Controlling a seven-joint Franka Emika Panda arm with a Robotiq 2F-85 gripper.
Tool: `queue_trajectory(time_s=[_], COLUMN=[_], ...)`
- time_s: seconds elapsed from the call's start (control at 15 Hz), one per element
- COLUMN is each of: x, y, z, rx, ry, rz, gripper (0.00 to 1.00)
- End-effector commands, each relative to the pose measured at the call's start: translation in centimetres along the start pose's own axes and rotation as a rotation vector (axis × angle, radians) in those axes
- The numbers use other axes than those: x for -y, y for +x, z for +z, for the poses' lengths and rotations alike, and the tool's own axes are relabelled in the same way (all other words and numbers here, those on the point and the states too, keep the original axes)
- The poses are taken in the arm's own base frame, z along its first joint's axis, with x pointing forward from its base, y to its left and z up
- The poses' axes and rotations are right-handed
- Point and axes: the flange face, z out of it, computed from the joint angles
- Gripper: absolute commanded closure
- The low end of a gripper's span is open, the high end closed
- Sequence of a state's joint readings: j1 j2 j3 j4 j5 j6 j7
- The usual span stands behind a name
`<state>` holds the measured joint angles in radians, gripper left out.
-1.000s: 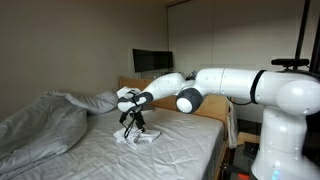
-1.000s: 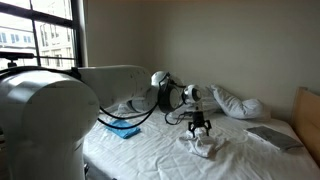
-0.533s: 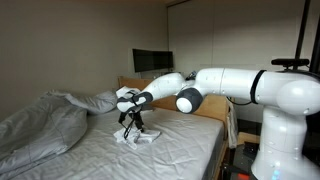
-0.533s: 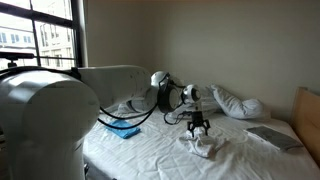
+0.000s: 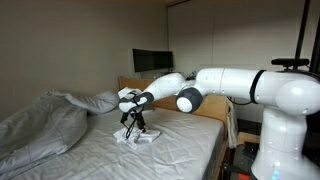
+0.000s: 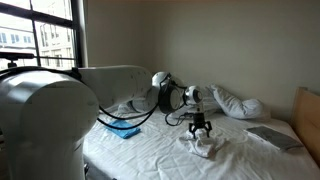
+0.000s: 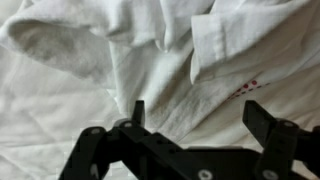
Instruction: Fold the white cloth
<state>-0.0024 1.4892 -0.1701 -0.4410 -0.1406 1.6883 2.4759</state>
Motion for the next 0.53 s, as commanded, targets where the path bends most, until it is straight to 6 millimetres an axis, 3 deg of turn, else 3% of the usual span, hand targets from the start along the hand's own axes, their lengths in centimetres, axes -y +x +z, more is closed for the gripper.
queue_trajectory(time_s=[0.0, 0.4, 0.47], x=[1.3, 3.0, 2.5], y=[0.9, 0.4, 0.4], z=[1.1, 0.4, 0.1], rx=[0.009, 0.107, 0.076], ry=[0.005, 0.103, 0.093], rz=[-0.019, -0.202, -0.127], gripper=[0.00, 0.00, 0.00])
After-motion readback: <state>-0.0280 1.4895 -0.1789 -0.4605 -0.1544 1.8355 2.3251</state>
